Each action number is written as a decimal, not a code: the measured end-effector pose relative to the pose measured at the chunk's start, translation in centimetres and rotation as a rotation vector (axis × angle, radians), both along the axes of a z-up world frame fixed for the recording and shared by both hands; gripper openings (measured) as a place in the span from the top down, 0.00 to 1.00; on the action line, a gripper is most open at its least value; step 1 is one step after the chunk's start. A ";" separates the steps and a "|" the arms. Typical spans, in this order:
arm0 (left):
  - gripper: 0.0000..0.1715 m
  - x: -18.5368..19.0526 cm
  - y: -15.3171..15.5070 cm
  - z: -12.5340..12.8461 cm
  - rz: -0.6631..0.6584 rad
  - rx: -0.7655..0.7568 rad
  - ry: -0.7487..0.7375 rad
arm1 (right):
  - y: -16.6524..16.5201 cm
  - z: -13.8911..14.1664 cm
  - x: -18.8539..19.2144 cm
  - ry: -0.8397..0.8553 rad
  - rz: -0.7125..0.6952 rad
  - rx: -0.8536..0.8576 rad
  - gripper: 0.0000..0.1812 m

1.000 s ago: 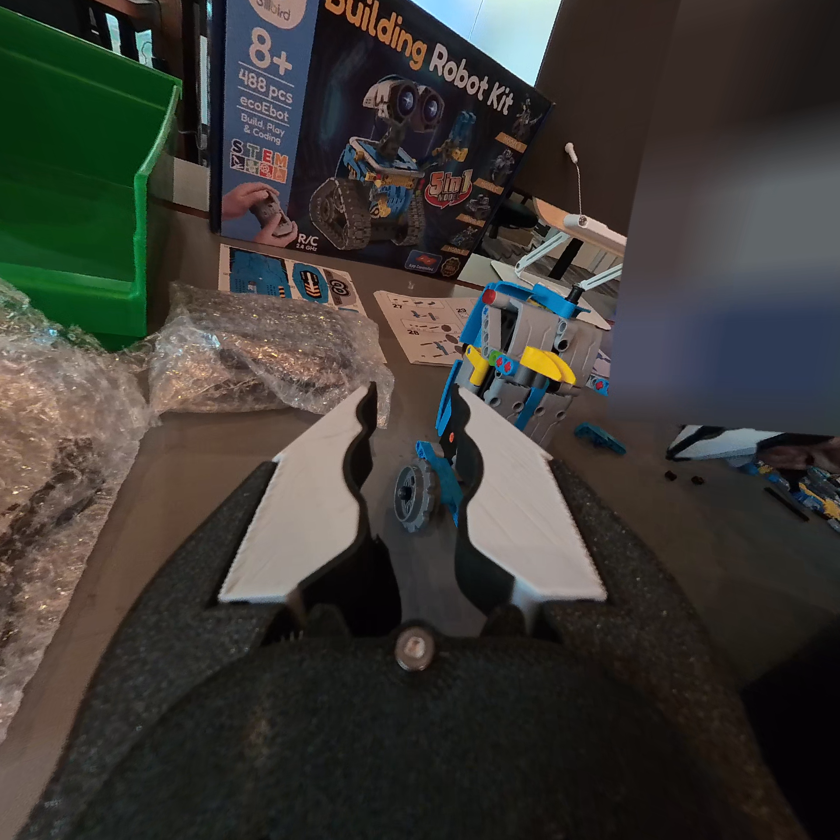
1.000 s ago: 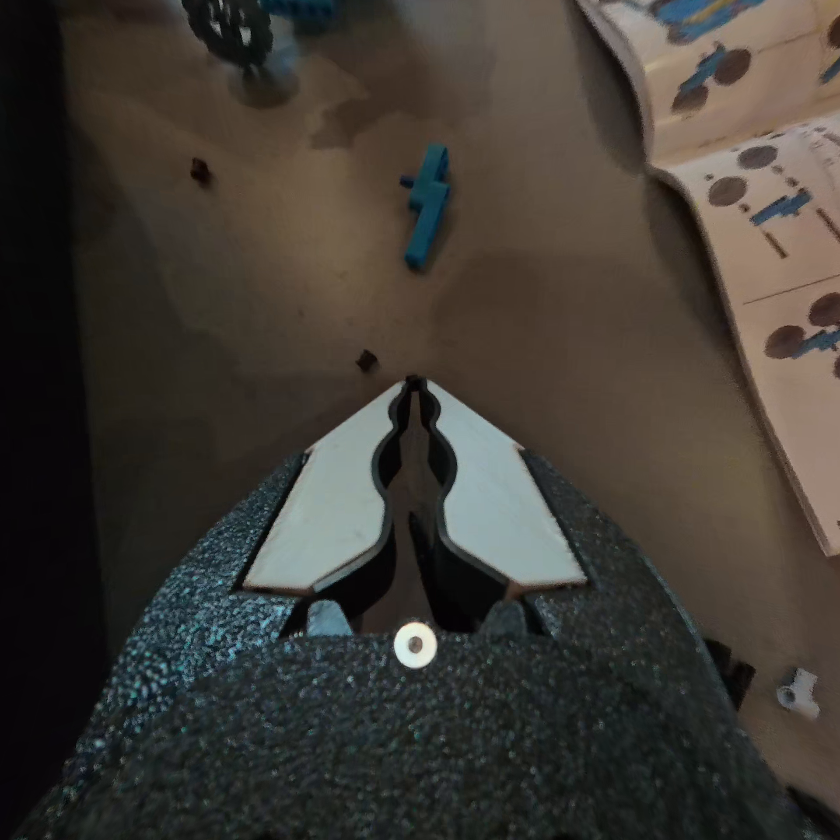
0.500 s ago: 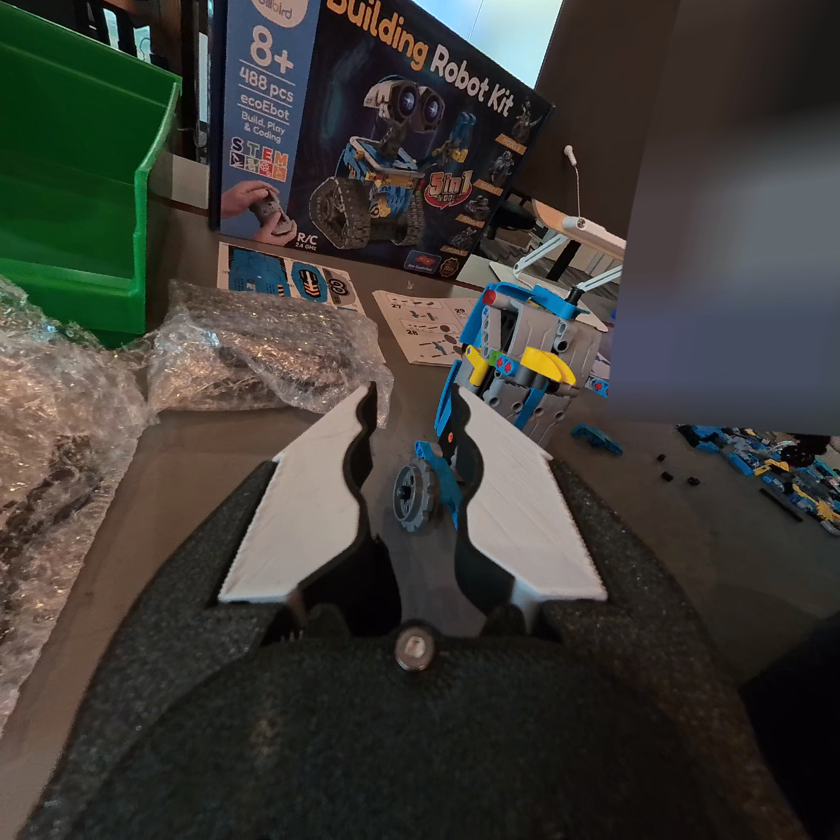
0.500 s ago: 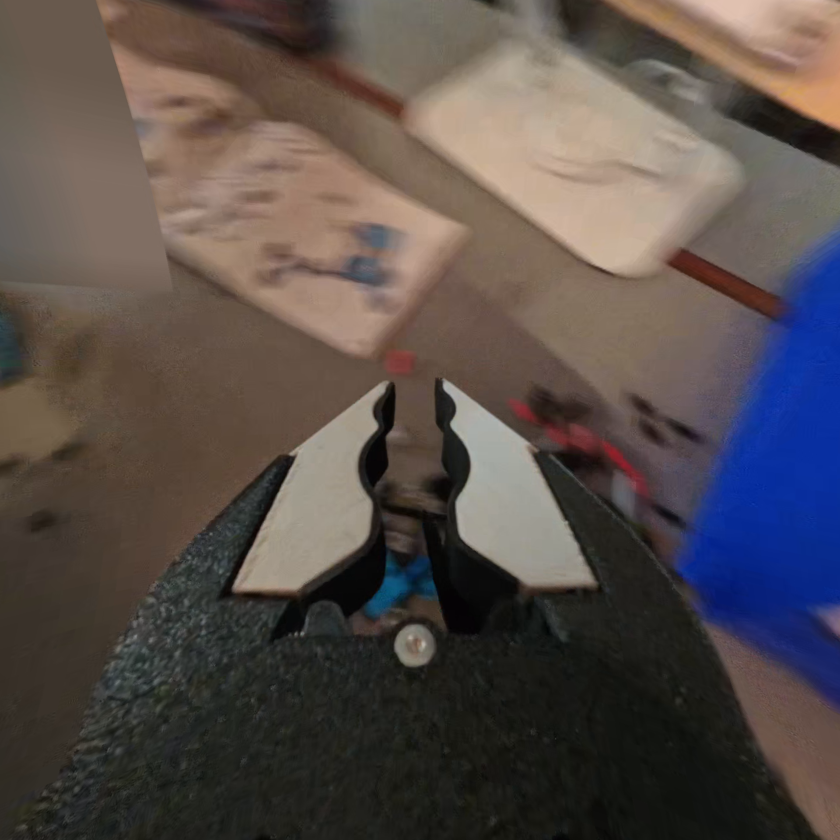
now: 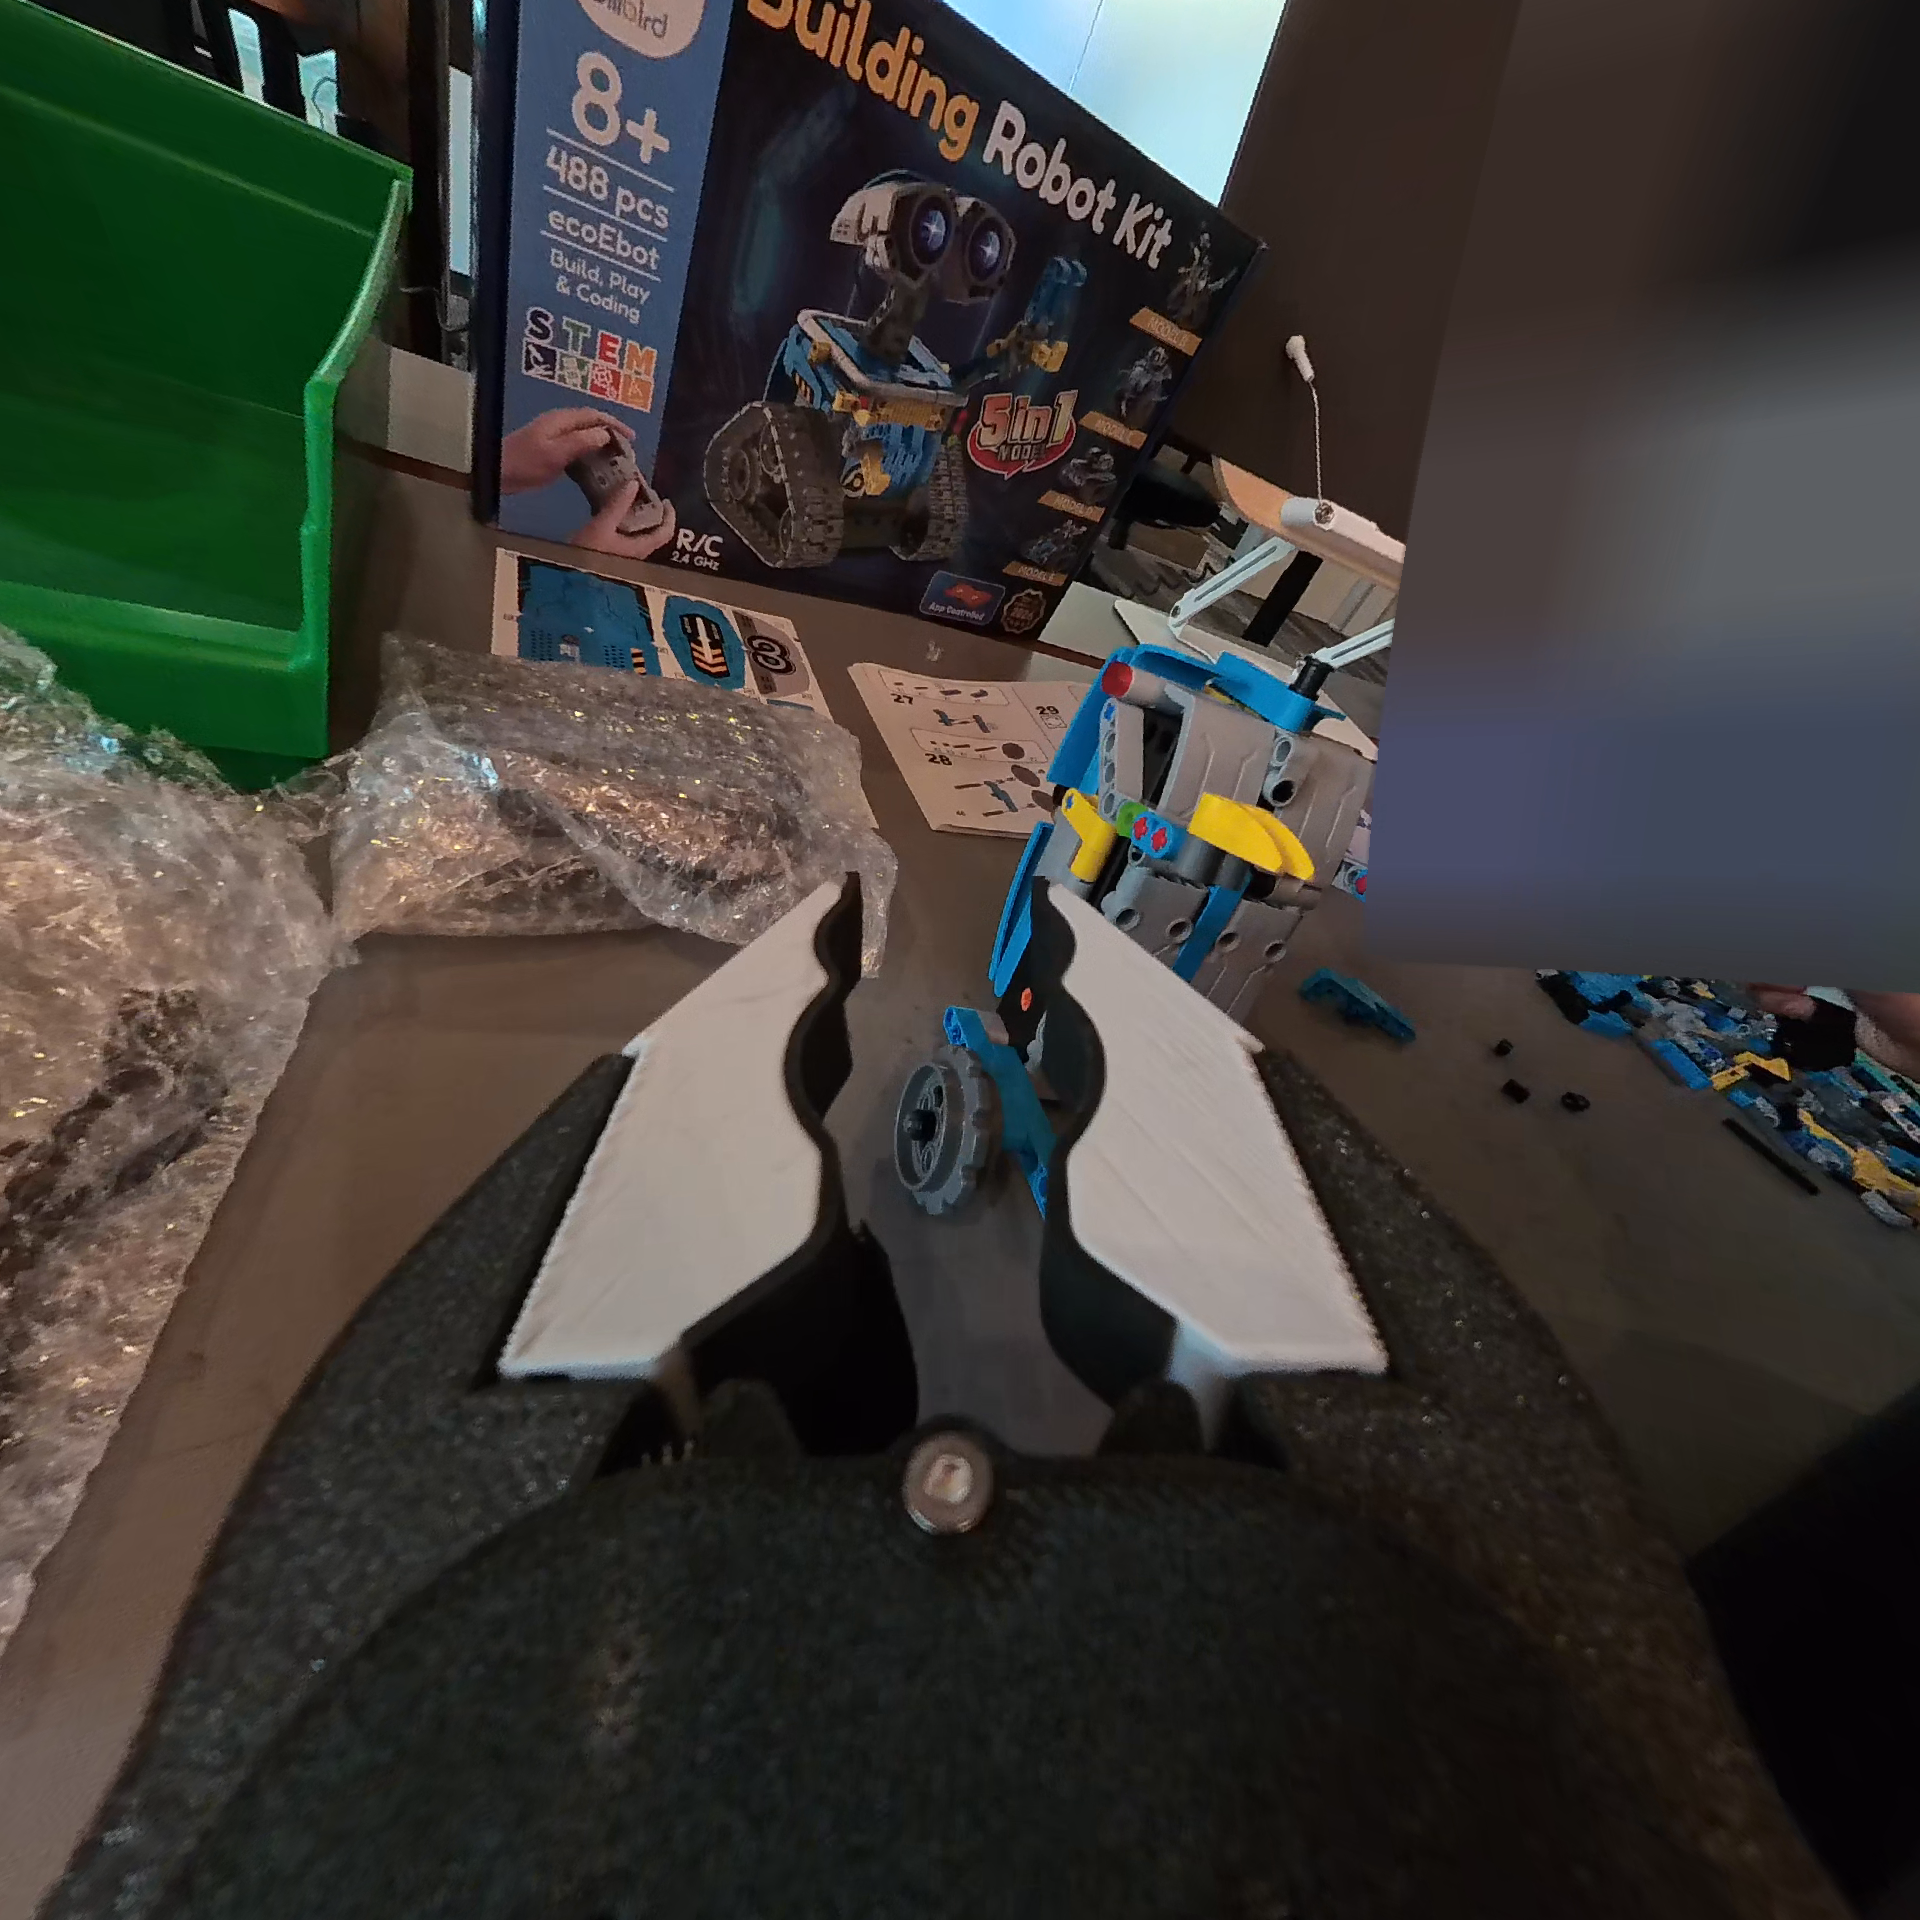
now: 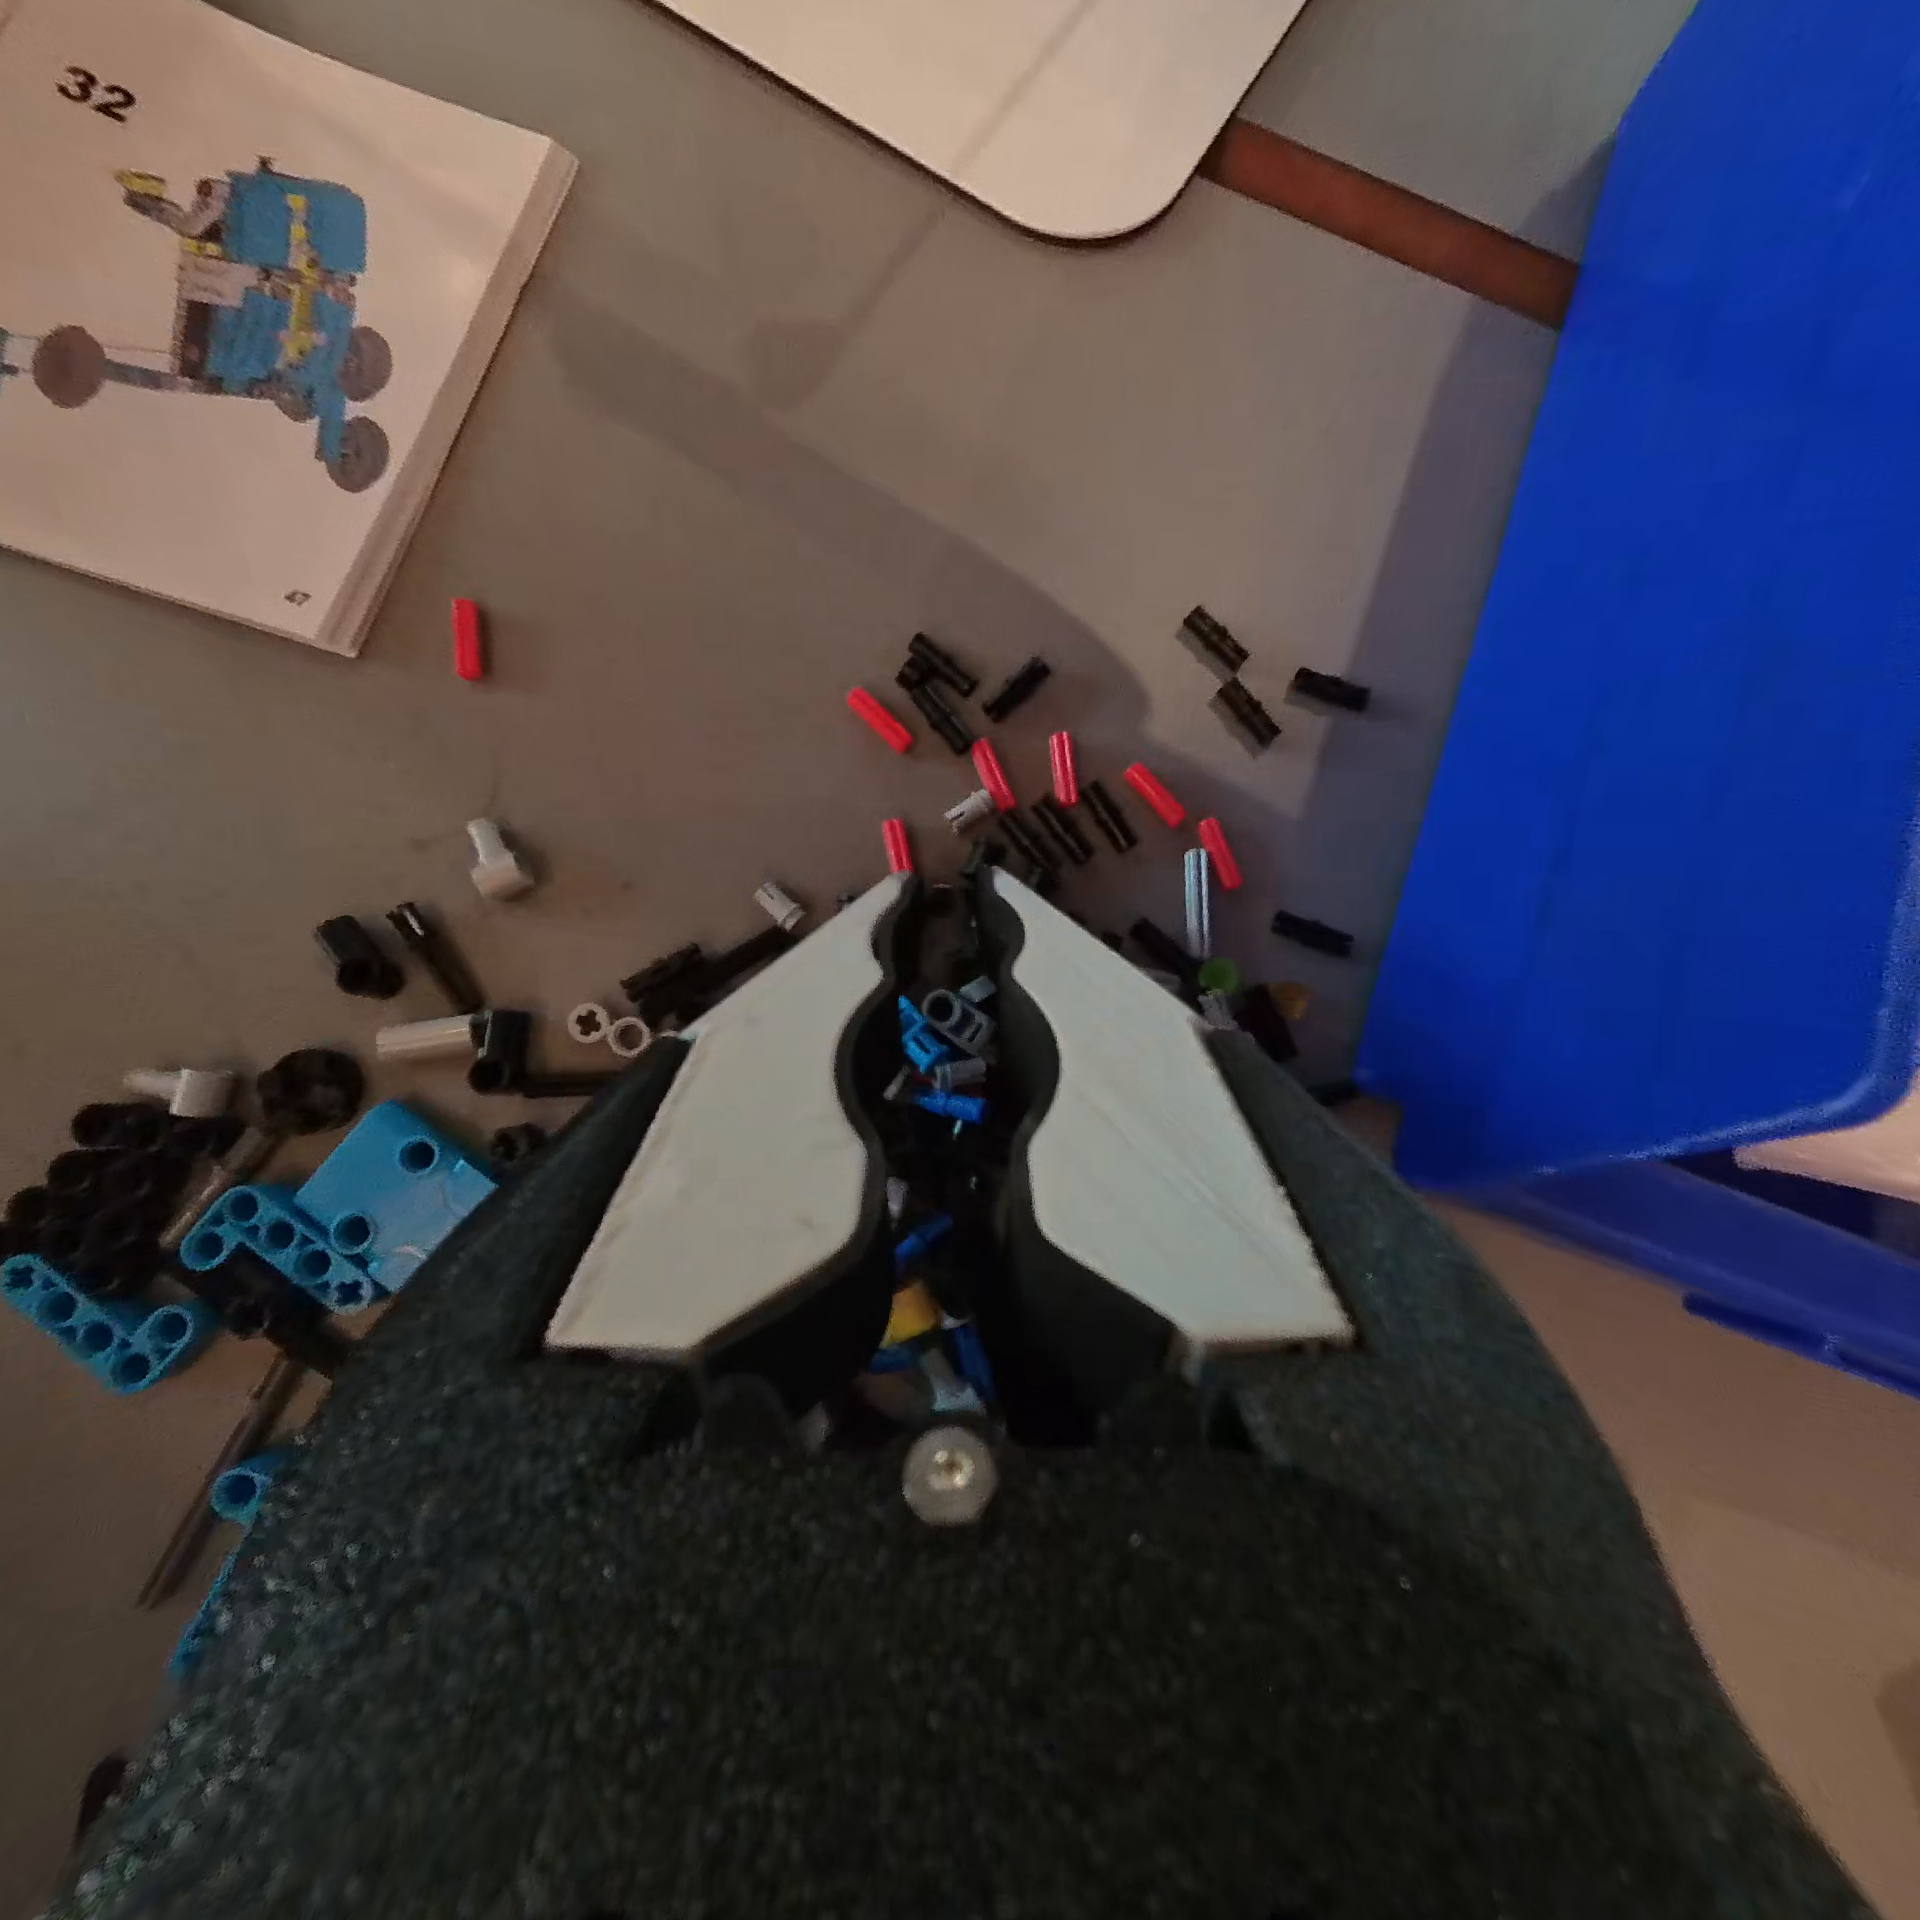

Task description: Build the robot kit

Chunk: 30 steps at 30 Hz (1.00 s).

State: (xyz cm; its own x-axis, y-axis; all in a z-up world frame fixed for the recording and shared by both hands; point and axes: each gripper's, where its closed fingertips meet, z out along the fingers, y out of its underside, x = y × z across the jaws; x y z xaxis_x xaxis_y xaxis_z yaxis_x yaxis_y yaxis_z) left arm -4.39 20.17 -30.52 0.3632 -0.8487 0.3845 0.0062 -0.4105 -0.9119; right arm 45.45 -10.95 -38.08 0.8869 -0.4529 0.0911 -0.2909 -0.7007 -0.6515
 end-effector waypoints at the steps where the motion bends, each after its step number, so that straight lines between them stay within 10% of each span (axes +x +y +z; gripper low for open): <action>1: 0.82 0.0 0.0 0.0 0.000 -0.001 0.000 | 0.1 -0.1 -0.2 0.012 0.004 0.008 0.94; 16: 0.82 0.0 0.0 0.0 0.000 -0.003 -0.002 | 1.2 2.2 -1.3 0.062 0.036 0.151 0.98; 30: 0.82 -0.1 0.0 0.0 -0.003 -0.016 -0.011 | 7.6 1.8 -29.4 0.218 1.079 0.038 0.98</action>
